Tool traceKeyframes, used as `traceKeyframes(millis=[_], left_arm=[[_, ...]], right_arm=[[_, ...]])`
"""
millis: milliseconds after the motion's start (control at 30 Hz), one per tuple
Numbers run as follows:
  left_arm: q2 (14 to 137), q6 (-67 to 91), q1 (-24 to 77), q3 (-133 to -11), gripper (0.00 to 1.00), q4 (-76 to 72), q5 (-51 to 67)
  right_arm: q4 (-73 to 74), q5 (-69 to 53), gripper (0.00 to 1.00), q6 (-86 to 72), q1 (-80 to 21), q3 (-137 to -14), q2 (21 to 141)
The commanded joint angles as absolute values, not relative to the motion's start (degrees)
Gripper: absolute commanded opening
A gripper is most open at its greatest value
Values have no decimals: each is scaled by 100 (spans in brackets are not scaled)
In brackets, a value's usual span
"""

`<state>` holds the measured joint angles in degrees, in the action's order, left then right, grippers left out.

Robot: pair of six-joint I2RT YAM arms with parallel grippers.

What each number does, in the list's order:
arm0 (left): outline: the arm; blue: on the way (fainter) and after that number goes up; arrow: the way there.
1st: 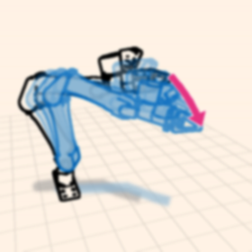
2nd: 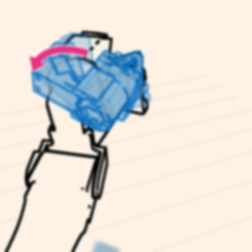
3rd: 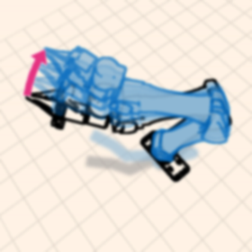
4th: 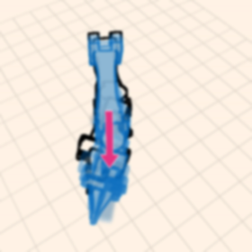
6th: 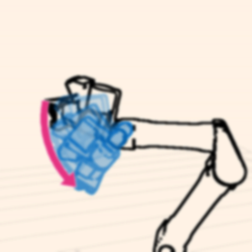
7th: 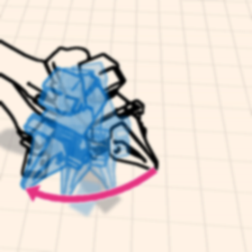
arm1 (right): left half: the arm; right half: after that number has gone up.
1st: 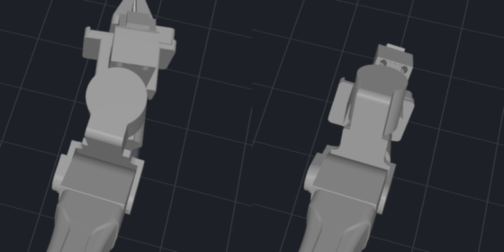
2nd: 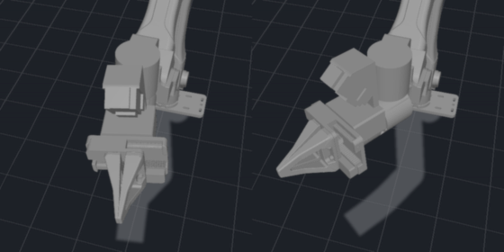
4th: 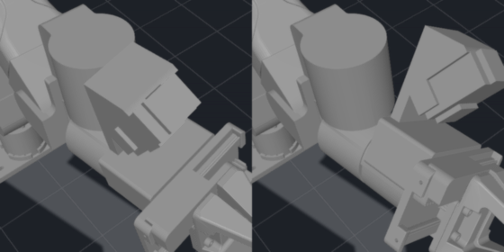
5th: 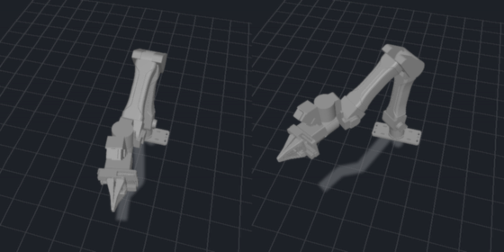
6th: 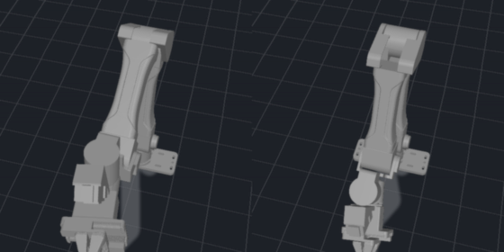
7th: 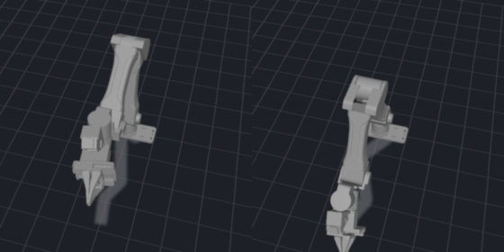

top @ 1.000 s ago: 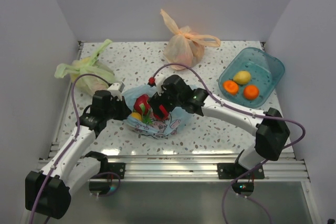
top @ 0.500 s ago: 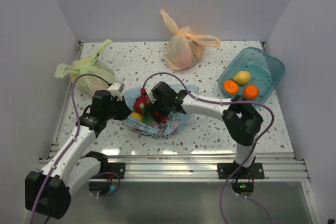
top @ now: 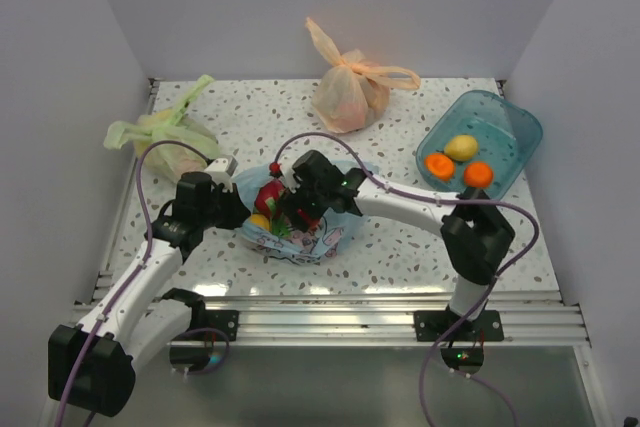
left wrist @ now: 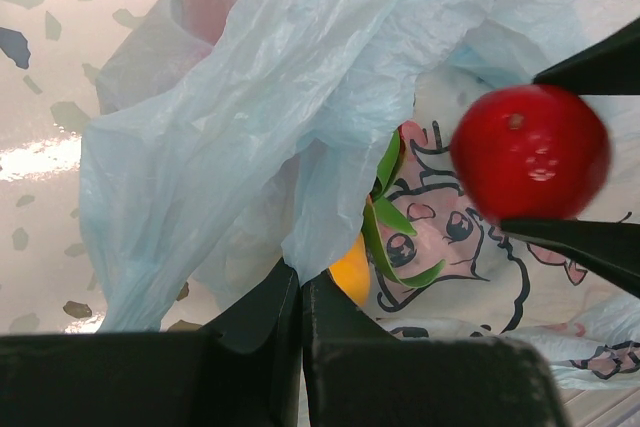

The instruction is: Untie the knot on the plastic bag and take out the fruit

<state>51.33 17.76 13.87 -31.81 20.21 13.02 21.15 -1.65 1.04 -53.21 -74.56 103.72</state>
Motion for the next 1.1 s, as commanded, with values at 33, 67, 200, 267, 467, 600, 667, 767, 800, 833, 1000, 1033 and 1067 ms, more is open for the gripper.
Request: traceKeyframes(millis=[33,67,200,267,467,600,667,767,800,833,1000,1033,1067], left_arm=[[5124,1652,1345,-3296,6,1740,1257],[5124,1652,1353,-3296,6,1740,1257],[5115,1652,1345,-3296,6,1749,1257],[5089,1652,1345,-3296,6,1749,1257],[5045,1652,1345,-3305,6,1758,1283],[5001,1652,1345,-3296,6,1758,1292],[4992,1652,1353,-3296,6,1758,1292],[4975,1652,1345,-3296,6,1767,1283],[4966,1652,1345,-3296,6,1758,1283],[4957,1652,1345,-3305,6,1758,1283],[4957,1635,1345,-3305,6,1749,1283],[4966,1635,1345,-3296,6,1749,1283],[4957,1635,1353,-3296,6,1749,1275]], right_arm=[[2258,-343,28,35,-5326,-7936,9187],[2311,-221,28,44,-5317,-8111,9098],[2540,123,25,-139,-4898,-8595,8711],[2488,184,25,-245,-4555,-8718,8518],[2276,1290,24,-966,-2683,-8737,8358],[2224,1757,25,-1660,-1305,-8596,8472],[2215,1863,25,-2160,-855,-8404,8525],[2189,1662,25,-2837,251,-8061,8613],[2197,1592,26,-2952,411,-7990,8657],[2267,1565,27,-3084,544,-7937,8788],[2540,1468,26,-3164,940,-7568,9176],[2531,1459,27,-3190,949,-7480,9202],[2505,1415,27,-3199,967,-7323,9202]])
